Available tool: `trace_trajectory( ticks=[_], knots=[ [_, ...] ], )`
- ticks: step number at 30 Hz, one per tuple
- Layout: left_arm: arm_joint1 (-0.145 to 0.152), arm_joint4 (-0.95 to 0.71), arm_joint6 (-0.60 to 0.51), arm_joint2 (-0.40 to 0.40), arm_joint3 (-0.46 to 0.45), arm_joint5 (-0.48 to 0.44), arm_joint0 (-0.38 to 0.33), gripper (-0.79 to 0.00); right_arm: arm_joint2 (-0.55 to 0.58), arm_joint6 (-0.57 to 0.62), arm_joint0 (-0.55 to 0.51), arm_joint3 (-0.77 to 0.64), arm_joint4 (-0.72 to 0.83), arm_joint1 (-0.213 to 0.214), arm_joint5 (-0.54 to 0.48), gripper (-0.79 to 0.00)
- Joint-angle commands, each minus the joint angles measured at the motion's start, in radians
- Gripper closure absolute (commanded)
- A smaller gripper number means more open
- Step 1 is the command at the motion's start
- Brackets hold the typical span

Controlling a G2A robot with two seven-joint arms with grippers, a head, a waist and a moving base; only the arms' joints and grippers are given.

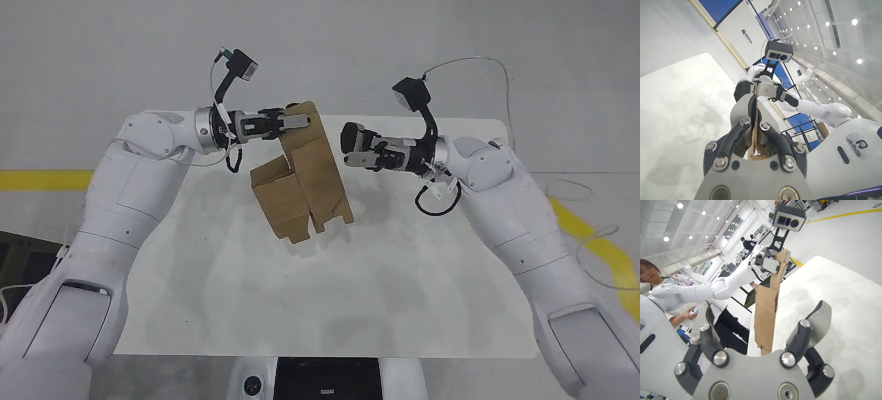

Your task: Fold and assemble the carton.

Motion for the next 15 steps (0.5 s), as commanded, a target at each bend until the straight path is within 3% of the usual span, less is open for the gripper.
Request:
trace_trajectory(
  ticks=[1, 11, 12, 15],
  knots=[
    [-0.004, -0.007, 0.004, 0.008, 0.005, -0.003, -0.007, 0.000, -0.062, -0.006, 0.031, 0.005, 0.006, 0.004, -0.006, -0.785],
    [-0.007, -0.012, 0.010, 0.020, 0.019, -0.009, -0.021, 0.000, -0.296, -0.108, 0.148, 0.089, 0.037, 0.016, -0.107, -0.779],
    [-0.006, -0.013, 0.009, 0.021, 0.021, -0.009, -0.021, 0.000, -0.316, -0.117, 0.156, 0.095, 0.042, 0.017, -0.117, -0.727],
    [-0.006, -0.018, 0.006, 0.022, 0.023, -0.006, -0.020, 0.000, -0.377, -0.142, 0.179, 0.112, 0.061, 0.018, -0.141, -0.376]
  ],
)
